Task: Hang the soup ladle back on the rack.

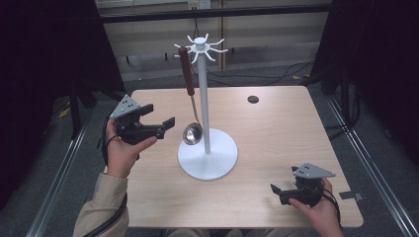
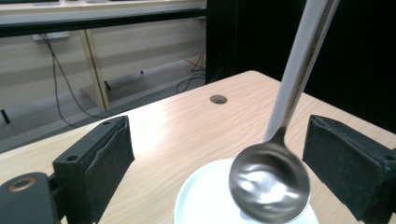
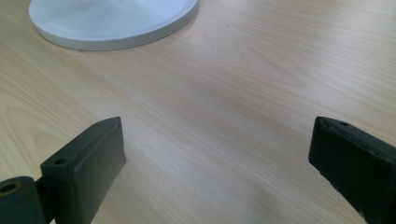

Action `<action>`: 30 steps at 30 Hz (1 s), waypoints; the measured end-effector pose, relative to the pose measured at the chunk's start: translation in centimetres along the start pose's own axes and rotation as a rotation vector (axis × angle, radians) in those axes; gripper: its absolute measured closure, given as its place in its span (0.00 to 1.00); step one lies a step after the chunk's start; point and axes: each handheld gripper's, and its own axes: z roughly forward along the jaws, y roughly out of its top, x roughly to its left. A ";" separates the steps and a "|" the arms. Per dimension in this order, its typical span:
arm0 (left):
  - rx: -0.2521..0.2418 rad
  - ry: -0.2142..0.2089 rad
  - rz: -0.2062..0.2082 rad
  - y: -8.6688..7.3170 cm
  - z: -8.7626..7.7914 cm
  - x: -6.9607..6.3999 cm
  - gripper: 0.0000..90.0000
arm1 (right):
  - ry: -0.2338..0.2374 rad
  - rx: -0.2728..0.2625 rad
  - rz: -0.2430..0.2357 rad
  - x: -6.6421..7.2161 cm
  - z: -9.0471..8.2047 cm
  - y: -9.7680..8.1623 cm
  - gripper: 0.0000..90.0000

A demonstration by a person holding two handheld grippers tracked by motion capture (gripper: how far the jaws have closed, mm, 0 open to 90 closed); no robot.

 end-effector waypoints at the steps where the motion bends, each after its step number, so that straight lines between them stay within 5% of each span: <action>1: 0.002 -0.002 -0.001 -0.1 0.0 0.1 0.09 | 0.000 0.000 0.000 0.0 0.0 0.0 0.04; 30: 0.051 0.057 -0.079 -5.4 -0.3 1.5 0.09 | -0.005 0.001 0.004 0.0 0.0 0.0 0.04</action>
